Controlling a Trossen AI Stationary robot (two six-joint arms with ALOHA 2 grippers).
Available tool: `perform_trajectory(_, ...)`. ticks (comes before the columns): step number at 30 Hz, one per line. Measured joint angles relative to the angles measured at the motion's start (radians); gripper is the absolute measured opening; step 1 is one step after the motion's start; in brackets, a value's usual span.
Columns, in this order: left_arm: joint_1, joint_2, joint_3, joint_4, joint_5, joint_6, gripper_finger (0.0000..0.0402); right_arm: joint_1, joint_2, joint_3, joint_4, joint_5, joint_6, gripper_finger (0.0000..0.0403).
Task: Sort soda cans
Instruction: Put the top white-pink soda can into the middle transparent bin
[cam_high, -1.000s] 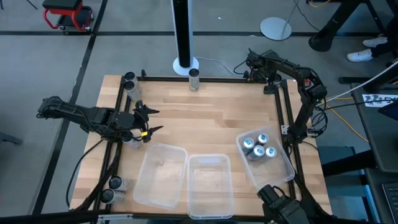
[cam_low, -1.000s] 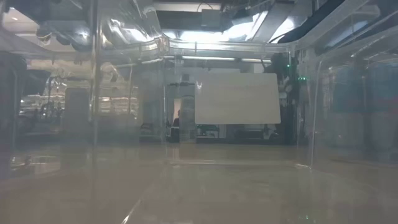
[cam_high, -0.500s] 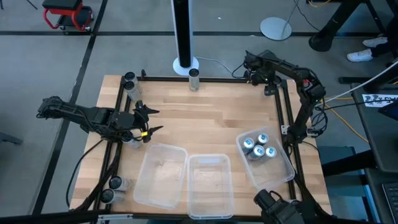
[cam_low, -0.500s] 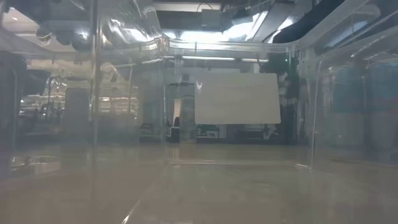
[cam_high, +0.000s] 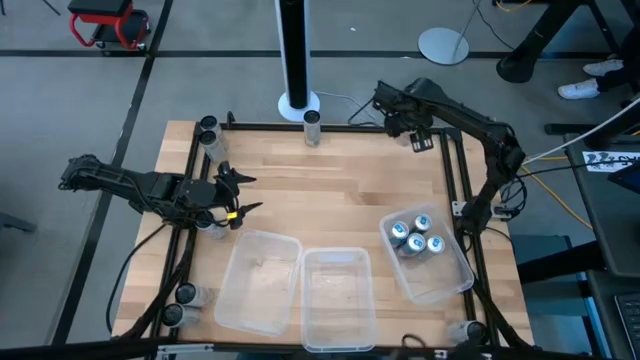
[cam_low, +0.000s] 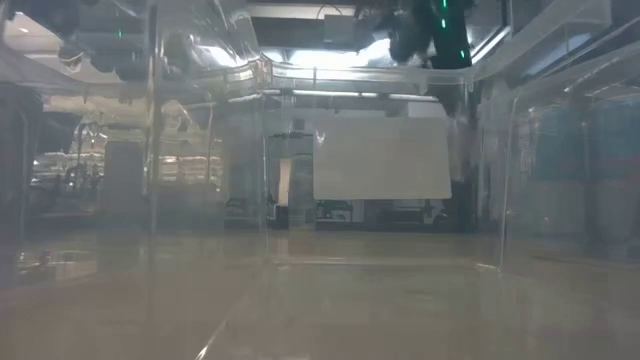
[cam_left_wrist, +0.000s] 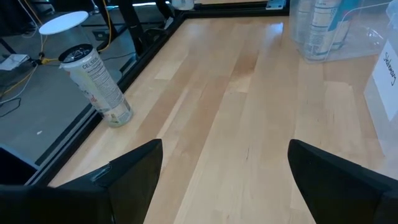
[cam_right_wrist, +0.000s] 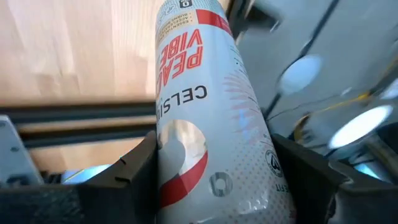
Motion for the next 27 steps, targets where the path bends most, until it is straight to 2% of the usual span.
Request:
perform_trajectory(6, 0.0, 0.0, 0.0, 0.0, 0.0, -0.002, 0.0333, 0.189, -0.002, 0.134, -0.006, -0.015, 0.0, 0.025)
perform_trajectory(14, 0.0, 0.0, 0.0, 0.0, 0.0, -0.003, 0.0333, 0.437, -0.003, 0.214, -0.008, -0.05, 0.019, 0.025)
perform_trajectory(27, 0.0, 0.0, 0.0, 0.0, 0.0, -0.011, 0.0333, 0.772, -0.003, 0.221, 0.0, -0.095, 0.14, 0.025)
